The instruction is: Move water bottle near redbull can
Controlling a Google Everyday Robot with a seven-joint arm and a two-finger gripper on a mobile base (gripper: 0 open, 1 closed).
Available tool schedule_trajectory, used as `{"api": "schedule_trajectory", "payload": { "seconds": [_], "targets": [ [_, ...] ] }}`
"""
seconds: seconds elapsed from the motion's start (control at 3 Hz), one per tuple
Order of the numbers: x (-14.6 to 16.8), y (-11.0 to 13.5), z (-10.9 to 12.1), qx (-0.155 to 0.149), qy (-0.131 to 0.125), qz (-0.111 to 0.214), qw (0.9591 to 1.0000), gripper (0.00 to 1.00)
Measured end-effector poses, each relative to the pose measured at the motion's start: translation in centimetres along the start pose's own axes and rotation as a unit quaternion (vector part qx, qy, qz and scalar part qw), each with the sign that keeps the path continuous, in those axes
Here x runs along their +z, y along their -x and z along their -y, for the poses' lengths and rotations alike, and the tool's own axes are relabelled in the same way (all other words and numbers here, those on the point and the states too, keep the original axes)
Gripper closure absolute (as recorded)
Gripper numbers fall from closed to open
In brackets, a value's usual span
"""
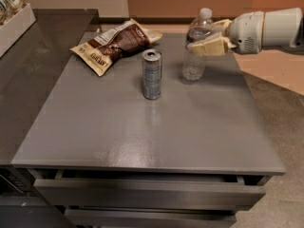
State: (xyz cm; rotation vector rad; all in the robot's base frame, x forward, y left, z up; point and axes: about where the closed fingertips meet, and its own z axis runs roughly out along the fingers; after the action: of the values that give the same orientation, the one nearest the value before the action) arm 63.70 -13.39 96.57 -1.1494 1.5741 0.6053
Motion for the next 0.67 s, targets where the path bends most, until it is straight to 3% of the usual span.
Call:
{"api": "schedule_trajectory", "payload": {
  "seconds": [0.33,0.67],
  "targets": [
    [0.9,1.3,-2.5,-0.016,0.043,0.012,0.9989,1.00],
    [2.2,1.2,-5.0,-0.006,0.086,0.012,0.9962,1.00]
  ]
}}
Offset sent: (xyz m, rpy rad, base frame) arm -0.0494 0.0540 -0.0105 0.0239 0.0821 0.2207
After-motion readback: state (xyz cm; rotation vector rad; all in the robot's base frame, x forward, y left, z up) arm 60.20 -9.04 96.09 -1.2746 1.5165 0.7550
